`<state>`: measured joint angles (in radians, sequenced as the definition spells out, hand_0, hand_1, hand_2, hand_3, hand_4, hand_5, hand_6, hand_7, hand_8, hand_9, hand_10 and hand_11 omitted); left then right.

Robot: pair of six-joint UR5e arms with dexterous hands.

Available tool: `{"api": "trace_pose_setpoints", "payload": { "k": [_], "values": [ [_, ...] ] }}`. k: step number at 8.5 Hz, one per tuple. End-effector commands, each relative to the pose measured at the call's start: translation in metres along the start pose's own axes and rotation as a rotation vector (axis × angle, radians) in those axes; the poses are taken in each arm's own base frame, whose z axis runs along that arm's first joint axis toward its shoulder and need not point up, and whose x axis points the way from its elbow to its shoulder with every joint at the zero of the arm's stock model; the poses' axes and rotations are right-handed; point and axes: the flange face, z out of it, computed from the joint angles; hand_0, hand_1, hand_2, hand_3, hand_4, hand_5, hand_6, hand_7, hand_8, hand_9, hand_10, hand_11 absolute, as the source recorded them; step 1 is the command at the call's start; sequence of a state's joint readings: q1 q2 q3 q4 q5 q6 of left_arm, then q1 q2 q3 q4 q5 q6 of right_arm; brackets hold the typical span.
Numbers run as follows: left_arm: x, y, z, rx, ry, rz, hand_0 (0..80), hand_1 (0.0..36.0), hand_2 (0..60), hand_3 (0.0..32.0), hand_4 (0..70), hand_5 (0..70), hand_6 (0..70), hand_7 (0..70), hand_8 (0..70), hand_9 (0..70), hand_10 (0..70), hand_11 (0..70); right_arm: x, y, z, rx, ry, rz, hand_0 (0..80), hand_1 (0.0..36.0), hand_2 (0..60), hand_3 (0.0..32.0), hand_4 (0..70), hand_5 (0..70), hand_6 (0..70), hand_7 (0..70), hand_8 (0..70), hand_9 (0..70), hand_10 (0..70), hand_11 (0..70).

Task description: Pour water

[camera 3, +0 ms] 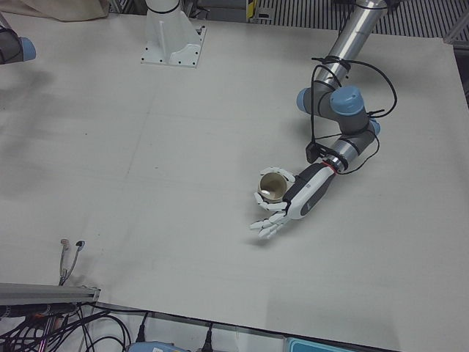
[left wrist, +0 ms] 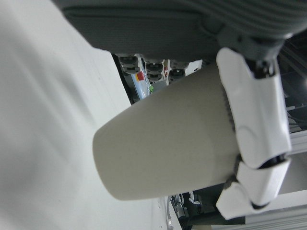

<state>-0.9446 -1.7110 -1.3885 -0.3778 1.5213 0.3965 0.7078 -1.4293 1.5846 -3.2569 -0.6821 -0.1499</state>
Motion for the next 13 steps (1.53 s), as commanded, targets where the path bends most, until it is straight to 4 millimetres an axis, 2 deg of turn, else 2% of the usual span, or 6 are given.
{"api": "trace_pose_setpoints", "payload": {
  "k": [1, 2, 3, 6, 10, 13],
  "values": [
    [0.006, 0.115, 0.077, -0.133, -0.027, 0.009, 53.4, 17.2, 29.8, 0.0, 64.5, 56.6, 18.6, 17.4, 9.2, 8.0, 4.4, 7.3, -0.013, 0.02, 0.003, -0.021, -0.019, 0.021, 55.9, 21.6, 24.8, 0.0, 11.5, 70.0, 42.7, 70.0, 42.7, 61.1, 25.2, 38.5],
    [-0.016, 0.158, 0.097, -0.178, -0.063, 0.006, 52.0, 15.8, 33.2, 0.0, 65.5, 57.7, 26.9, 30.3, 14.8, 16.4, 10.9, 16.5, -0.015, 0.029, 0.003, -0.034, -0.023, 0.035, 56.4, 21.9, 24.4, 0.0, 11.5, 70.0, 42.7, 70.0, 42.5, 60.8, 25.1, 38.4],
    [-0.027, 0.195, 0.113, -0.222, -0.077, 0.029, 51.5, 15.5, 37.6, 0.0, 68.3, 58.9, 34.4, 52.6, 21.2, 29.8, 19.4, 28.9, -0.02, 0.043, 0.004, -0.049, -0.032, 0.038, 57.2, 22.4, 24.2, 0.0, 12.3, 70.0, 42.2, 70.0, 41.7, 59.8, 24.8, 38.0],
    [-0.05, 0.232, 0.129, -0.253, -0.11, 0.042, 50.7, 14.9, 38.5, 0.0, 66.2, 57.8, 40.0, 67.0, 26.0, 38.0, 19.9, 29.5, -0.028, 0.086, 0.002, -0.079, -0.041, -0.028, 57.2, 23.0, 25.8, 0.0, 13.0, 70.0, 40.4, 69.1, 40.6, 58.0, 24.2, 37.2],
    [-0.048, 0.238, 0.133, -0.264, -0.091, 0.143, 51.4, 15.5, 36.6, 0.0, 63.3, 56.7, 35.8, 57.6, 23.6, 33.5, 16.8, 25.0, -0.045, 0.172, 0.011, -0.178, -0.12, -0.238, 56.2, 24.2, 31.9, 0.0, 11.5, 70.0, 38.5, 65.0, 39.5, 56.4, 23.4, 36.0],
    [-0.063, 0.278, 0.158, -0.298, -0.112, 0.135, 51.2, 15.5, 36.8, 0.0, 63.7, 56.5, 33.6, 53.2, 22.2, 30.7, 14.9, 22.3, -0.057, 0.264, 0.013, -0.262, -0.231, -0.45, 59.4, 28.4, 38.6, 0.0, 12.5, 70.0, 39.1, 63.4, 39.0, 55.2, 22.8, 35.5]
  ]
}}
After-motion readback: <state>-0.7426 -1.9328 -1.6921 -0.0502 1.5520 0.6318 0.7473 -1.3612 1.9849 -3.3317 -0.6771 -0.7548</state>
